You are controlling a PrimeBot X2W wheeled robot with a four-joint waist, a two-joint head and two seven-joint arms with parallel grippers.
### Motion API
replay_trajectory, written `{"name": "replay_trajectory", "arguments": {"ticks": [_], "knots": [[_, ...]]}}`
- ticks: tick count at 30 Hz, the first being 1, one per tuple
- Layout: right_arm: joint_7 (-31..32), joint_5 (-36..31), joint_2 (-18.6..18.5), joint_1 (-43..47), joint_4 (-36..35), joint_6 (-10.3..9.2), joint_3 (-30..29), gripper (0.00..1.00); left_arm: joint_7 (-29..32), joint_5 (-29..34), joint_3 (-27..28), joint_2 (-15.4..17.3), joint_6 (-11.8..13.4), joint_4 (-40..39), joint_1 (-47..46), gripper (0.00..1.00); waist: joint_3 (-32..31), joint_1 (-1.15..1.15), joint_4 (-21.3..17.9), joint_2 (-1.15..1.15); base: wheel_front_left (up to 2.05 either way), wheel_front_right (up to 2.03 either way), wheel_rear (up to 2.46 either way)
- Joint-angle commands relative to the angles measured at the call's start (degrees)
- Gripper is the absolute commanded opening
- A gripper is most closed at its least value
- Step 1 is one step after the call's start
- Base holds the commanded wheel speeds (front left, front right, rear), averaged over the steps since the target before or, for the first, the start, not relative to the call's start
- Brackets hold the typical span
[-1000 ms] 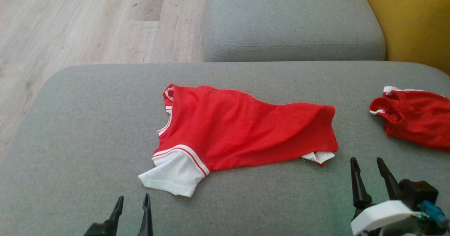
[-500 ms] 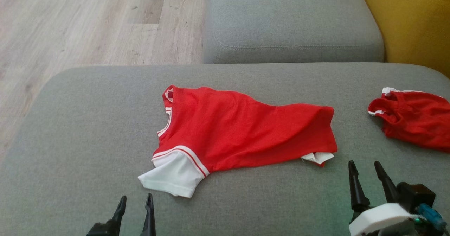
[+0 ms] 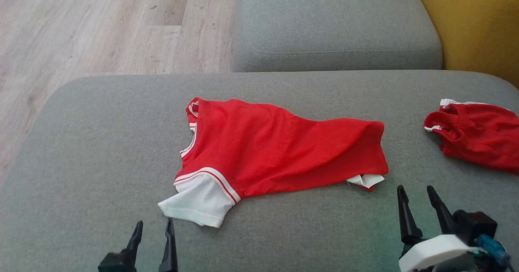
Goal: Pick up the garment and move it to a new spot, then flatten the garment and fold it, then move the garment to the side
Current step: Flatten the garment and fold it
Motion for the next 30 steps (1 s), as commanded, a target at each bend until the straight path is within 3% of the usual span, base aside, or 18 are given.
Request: {"name": "replay_trajectory", "arguments": {"ticks": [1, 12, 30], "knots": [[-0.57, 0.46, -0.4, -2.3, -1.8, 0.39, 1.56, 1.0, -0.54, 0.2, 2.44, 0.47, -0.15, -0.95, -4.29, 1.0, 0.09, 0.0, -0.01, 0.0, 0.0, 0.0, 0.0], [0.49, -0.4, -0.4, -3.55, -2.85, 0.39, 3.34, 1.0, 5.49, -2.19, 0.99, -1.78, -4.04, 12.93, -12.59, 1.0, 3.41, 0.0, -2.25, 0.0, 0.0, 0.0, 0.0], [2.12, -2.01, -0.4, -3.84, -4.96, 0.39, 3.8, 1.0, 3.12, -4.88, 2.84, -4.11, -7.25, 27.4, -18.91, 1.0, 7.04, 0.0, -5.95, 0.0, 0.0, 0.0, 0.0]]}}
